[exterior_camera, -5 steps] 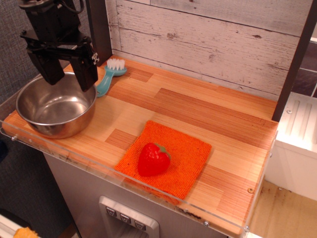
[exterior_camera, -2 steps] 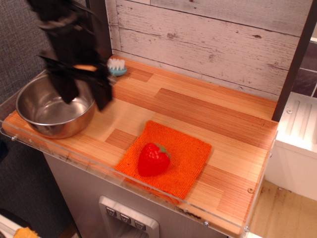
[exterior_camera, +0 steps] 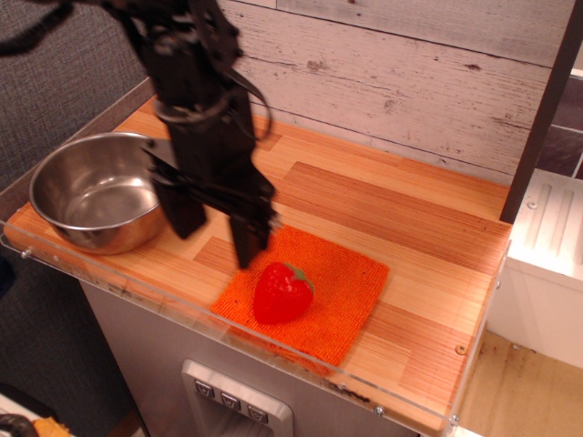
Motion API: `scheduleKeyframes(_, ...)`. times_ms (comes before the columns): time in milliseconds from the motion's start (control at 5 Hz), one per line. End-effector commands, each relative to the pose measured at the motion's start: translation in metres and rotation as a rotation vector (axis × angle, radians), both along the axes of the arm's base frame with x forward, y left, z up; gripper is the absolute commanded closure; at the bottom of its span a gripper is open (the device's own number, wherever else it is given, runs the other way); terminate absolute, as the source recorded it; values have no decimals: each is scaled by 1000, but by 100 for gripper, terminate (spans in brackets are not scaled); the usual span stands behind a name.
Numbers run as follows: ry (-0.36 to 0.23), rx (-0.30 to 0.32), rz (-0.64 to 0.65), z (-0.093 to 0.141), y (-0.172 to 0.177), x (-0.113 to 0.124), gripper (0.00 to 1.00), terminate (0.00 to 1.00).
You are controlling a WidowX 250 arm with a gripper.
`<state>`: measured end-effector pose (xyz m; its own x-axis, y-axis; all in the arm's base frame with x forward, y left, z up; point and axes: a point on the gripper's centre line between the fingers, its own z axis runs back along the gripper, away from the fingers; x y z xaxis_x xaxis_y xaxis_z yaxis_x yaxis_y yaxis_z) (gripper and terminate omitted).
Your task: Pick up the strawberry and put it in the pot
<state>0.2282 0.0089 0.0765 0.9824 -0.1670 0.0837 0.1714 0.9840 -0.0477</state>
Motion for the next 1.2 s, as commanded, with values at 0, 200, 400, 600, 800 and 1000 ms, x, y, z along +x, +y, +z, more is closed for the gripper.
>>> scheduleKeyframes(0,-49,21,-32,-15,-20,2,0,0)
scheduleKeyframes(200,-64,13,-19,-19,-24,7,0,0)
scheduleKeyframes(400,-70,5,-25,-23,-34,11,0,0)
scheduleKeyframes(600,-77,-2,-26,-28,-40,13,0,0)
scheduleKeyframes(800,-68,7,-13,-35,-41,17,0,0)
scheduleKeyframes(1000,-53,21,-4,-43,-40,19,0,0)
